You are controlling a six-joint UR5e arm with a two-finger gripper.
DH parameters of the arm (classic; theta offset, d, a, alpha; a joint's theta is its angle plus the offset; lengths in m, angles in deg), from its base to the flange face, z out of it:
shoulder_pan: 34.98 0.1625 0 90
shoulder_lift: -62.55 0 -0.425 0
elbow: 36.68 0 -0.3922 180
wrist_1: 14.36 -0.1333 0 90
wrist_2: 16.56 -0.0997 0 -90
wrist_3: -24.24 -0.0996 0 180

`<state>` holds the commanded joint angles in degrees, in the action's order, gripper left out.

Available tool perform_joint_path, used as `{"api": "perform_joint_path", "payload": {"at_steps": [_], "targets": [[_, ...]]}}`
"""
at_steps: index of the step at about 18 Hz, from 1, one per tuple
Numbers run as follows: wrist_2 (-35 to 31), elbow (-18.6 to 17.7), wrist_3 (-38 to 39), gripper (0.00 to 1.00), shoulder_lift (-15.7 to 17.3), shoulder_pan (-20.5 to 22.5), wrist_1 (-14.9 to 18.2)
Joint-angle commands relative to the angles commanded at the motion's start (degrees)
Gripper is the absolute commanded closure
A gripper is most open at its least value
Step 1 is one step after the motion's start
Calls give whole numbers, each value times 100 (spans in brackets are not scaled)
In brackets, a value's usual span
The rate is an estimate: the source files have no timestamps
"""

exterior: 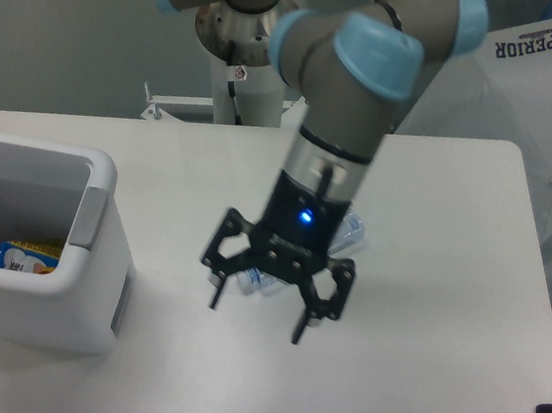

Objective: Place the trash in the trash can
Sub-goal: 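Move the gripper back over the clear water bottle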

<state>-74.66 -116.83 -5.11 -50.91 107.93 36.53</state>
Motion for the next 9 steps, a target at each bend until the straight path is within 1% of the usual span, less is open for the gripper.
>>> {"api": "perform_joint_path", "payload": {"at_steps": [2,4,5,7,8,9], "targets": [[-53,-201,-289,0,-44,0,9],[-236,-456,-658,0,-36,-17,79],[-351,-571,-886,0,-1,-26,236],[-675,-773,-1404,0,69,-70,718],[-964,-852,-1694,0,122,-88,930],[-1289,-879,-1966,0,131,-192,1106]]}}
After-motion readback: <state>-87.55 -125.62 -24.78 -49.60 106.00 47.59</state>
